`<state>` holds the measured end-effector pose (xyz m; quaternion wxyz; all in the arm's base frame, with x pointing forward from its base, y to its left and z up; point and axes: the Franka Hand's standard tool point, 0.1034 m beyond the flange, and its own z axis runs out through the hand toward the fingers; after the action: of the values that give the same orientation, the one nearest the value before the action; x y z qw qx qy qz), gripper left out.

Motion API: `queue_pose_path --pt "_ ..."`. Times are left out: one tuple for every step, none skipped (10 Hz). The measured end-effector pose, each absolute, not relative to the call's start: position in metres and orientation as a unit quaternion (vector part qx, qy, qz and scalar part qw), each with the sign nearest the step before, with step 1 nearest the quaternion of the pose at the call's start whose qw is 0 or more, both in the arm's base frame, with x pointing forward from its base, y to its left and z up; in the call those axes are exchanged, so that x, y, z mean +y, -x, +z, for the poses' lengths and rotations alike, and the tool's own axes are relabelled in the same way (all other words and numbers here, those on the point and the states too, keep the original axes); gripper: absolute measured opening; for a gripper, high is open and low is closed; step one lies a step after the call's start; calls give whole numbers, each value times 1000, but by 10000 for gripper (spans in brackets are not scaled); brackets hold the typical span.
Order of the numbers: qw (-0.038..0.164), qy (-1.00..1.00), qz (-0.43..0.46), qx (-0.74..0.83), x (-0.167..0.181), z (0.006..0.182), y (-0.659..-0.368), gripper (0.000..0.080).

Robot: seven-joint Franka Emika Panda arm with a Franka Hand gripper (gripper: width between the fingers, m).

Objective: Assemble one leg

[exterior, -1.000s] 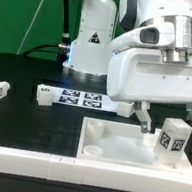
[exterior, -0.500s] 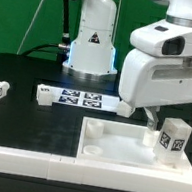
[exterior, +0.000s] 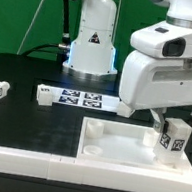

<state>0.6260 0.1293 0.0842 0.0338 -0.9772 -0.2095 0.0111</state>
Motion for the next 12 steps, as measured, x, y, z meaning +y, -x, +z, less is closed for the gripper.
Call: queue_pose_path --pt "33 977 10 -208 127 85 -627 307" --pt "33 978 9 -208 127 85 -627 307" --pt "33 978 9 -206 127 85 -628 307" --pt "33 981 9 -192 127 85 -628 306" --pt "33 981 9 -192 126 85 -628 306" --pt "48 989 4 -139 124 85 -629 306" --pt "58 997 -4 -54 122 85 -629 306" --pt "58 998 -12 -18 123 85 -627 304" --pt "59 996 -17 61 123 84 -626 304" --pt "60 992 -21 108 123 84 -627 304" --pt "64 984 -25 162 123 84 -628 304" --pt "69 966 -21 248 123 83 -627 304"
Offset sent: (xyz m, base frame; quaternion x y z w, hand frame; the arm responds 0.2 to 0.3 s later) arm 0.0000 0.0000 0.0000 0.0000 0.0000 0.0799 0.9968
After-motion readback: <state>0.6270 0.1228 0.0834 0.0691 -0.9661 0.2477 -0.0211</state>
